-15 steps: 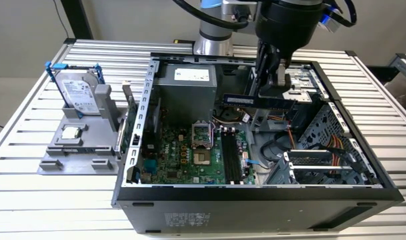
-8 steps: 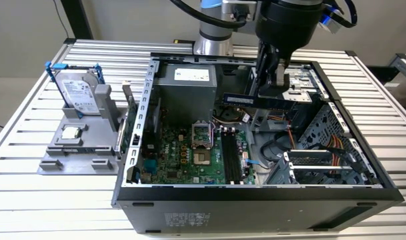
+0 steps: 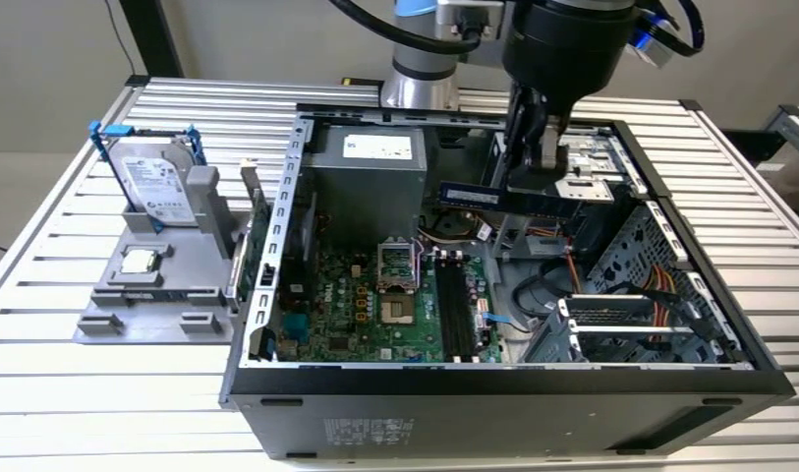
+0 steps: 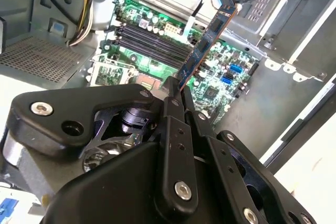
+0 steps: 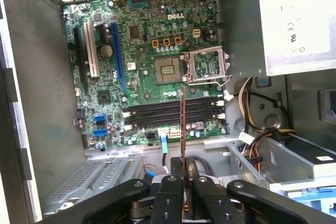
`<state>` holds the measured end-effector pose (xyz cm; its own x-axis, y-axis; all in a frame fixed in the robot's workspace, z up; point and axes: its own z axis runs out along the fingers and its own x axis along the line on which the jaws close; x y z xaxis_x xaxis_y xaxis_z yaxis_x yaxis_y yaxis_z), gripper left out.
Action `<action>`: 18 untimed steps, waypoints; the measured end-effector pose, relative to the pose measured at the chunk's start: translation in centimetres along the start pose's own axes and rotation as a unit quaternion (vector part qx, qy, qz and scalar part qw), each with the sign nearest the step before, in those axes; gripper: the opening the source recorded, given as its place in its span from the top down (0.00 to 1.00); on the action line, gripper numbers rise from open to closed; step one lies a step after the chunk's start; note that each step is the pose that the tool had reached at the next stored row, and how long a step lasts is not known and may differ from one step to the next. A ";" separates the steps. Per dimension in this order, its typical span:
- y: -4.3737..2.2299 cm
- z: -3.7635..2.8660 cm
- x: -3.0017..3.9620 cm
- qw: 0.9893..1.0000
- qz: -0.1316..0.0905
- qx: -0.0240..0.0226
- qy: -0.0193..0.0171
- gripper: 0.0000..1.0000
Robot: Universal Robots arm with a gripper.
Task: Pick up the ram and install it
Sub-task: 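Pick up the ram and move it above insertion slot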
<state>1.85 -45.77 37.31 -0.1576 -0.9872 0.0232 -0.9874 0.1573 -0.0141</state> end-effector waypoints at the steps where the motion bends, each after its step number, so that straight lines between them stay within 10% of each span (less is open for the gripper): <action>1: 0.00 0.00 0.00 1.000 0.002 0.000 0.000 1.00; 18: 0.00 0.00 0.00 0.999 0.037 -0.001 0.001 1.00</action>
<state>1.85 -45.77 37.31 -0.2295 -0.9730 0.0232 -0.9733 0.2292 -0.0142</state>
